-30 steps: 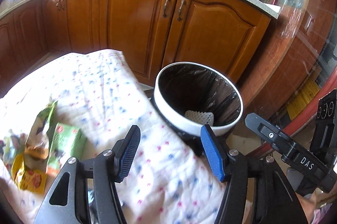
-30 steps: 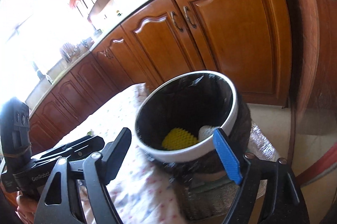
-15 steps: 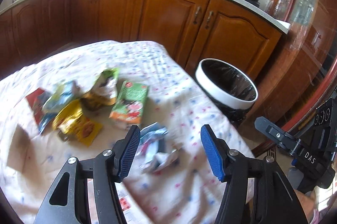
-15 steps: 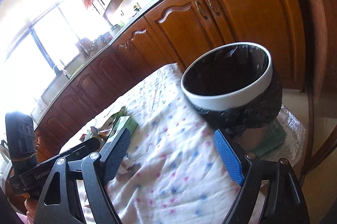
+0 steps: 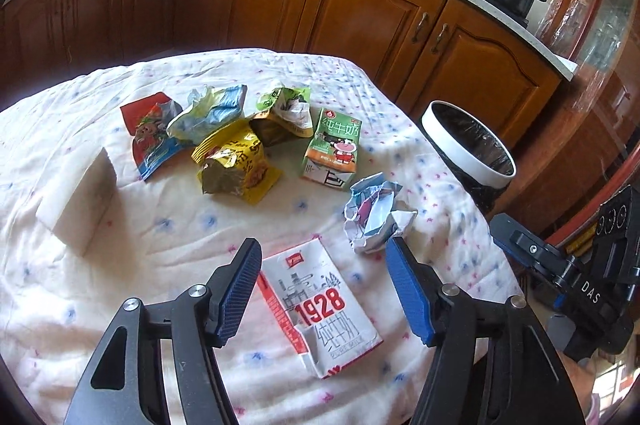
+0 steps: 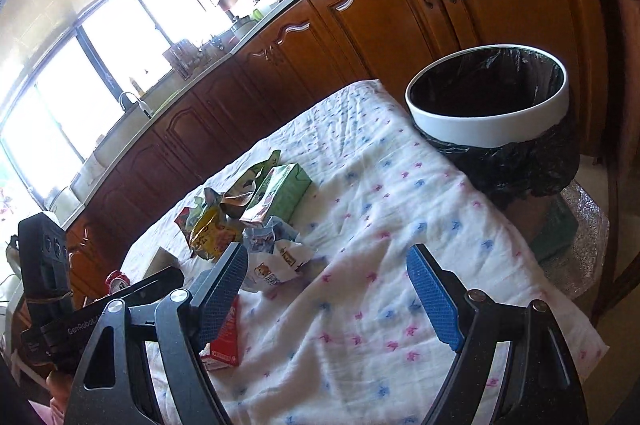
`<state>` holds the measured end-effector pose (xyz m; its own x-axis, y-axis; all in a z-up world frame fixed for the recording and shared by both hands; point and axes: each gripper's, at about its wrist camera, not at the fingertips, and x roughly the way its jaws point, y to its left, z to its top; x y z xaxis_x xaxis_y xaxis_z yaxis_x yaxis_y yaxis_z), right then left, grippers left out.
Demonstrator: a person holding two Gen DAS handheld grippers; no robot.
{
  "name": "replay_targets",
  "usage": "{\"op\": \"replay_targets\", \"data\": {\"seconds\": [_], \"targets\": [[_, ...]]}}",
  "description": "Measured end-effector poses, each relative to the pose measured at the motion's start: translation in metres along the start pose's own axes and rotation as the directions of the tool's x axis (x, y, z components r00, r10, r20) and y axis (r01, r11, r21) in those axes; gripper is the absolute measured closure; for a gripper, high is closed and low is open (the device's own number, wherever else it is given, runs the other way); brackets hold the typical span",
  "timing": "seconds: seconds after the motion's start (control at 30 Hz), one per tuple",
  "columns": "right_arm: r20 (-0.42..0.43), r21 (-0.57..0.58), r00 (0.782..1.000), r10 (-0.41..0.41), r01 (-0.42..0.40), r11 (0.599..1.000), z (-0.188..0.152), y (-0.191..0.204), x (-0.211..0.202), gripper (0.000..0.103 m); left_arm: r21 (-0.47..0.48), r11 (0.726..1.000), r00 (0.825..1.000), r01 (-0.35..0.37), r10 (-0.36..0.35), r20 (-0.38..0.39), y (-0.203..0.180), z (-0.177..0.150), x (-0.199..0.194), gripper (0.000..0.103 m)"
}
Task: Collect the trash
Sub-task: 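Grasp the white-and-red milk carton with the left tool while the right tool grasps the blue-white wrapper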
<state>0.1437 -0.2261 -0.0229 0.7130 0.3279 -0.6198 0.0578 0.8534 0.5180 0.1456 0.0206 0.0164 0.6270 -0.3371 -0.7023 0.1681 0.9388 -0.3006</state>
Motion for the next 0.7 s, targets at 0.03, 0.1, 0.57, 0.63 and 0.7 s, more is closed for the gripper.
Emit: {"op": "replay_targets", "data": {"seconds": [0.03,0.1,0.57,0.63,0.7], "targets": [[-0.004,-0.005,1.0,0.004,-0.004,1.0,-0.002,0.003,0.001,0.02,-0.002,1.0,1.0,-0.001,0.001,-0.005,0.001,-0.002,-0.002,0.033],[-0.013,-0.017,1.0,0.014,-0.014,1.0,-0.004,0.008,0.005,0.02,-0.007,1.0,1.0,-0.005,0.005,-0.013,0.003,-0.007,-0.003,0.029],[-0.152,-0.033,0.983,0.099,-0.105,0.994,0.002,0.028,0.07,0.013,0.031,0.997,0.994,-0.073,0.075,-0.08,-0.011,-0.029,0.028,0.022],[-0.181,-0.019,0.978,0.102,-0.107,0.994,0.002,0.027,0.081,0.012,0.028,0.996,0.992,-0.083,0.086,-0.09,-0.009,-0.03,0.036,0.02],[-0.202,-0.014,0.974,0.099,-0.104,0.994,0.001,0.025,0.09,0.014,0.025,0.996,0.993,-0.084,0.086,-0.084,-0.008,-0.03,0.038,0.021]]}}
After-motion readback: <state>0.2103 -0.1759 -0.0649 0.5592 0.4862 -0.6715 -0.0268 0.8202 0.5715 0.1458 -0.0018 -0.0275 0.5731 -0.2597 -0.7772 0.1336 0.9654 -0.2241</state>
